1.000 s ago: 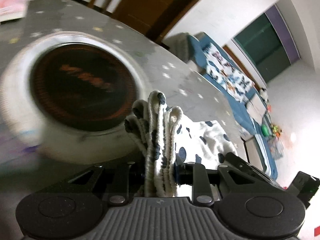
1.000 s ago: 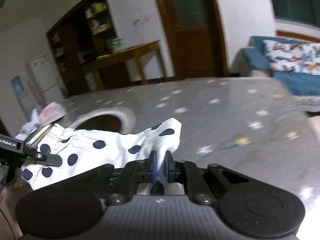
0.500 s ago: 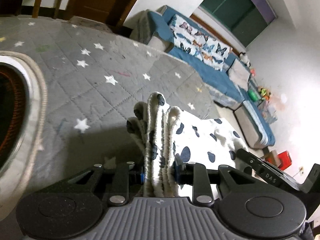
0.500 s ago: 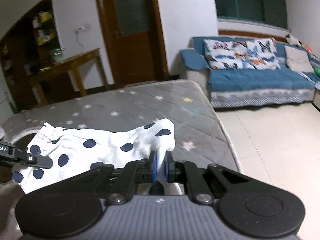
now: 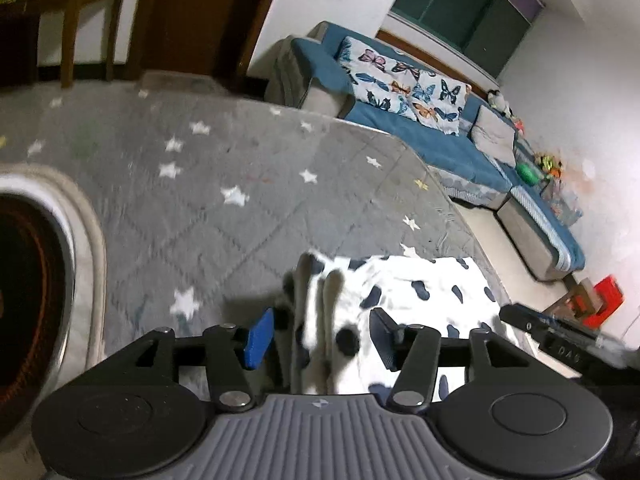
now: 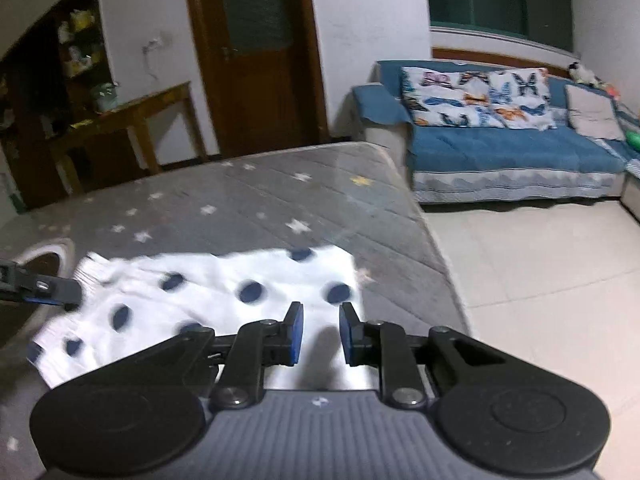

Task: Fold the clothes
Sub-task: 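Carry the pants stack across the table and lower it with the left tool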

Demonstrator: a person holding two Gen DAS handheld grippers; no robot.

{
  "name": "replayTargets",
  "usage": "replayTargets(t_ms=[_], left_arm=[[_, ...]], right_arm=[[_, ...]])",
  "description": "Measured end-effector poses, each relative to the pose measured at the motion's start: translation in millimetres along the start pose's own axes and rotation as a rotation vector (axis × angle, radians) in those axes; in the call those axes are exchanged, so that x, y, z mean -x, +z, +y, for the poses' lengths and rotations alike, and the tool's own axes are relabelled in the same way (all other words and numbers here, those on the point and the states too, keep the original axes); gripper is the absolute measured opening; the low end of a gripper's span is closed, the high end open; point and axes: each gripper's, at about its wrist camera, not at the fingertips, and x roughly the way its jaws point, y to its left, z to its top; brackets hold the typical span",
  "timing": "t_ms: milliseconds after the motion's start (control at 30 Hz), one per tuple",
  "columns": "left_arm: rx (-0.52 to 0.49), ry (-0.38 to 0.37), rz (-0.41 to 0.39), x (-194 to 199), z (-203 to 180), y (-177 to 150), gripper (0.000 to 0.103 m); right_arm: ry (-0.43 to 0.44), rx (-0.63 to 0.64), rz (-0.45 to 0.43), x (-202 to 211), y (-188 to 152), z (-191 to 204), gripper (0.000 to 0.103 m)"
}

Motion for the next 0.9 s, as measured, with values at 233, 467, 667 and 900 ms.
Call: replayTargets(t_ms=[233, 467, 667, 900], left_arm=[[-0.058, 0.057, -0.013, -17.2, -6.0, 9.4, 0.057], [-0.034, 0.055, 0.011, -29.7, 3.9, 14.9, 0.058], [-0.077, 0.05, -0.01, -13.0, -1.9, 6.7, 0.062], [-0.11, 0.061, -0.009, -3.3, -5.9, -6.3, 0.065]], right_arm=[[0.084, -0.005, 0.051, -40.4, 15.7, 20.2, 0.031], [0.071, -0.009, 0.068, -63.0, 16.6, 22.6, 0.038], [0.062, 0.01, 0.048, -17.2, 2.3, 20.5, 0.047], [0.021, 0.046, 0.05, 30.5, -36.1, 23.1, 0.05]])
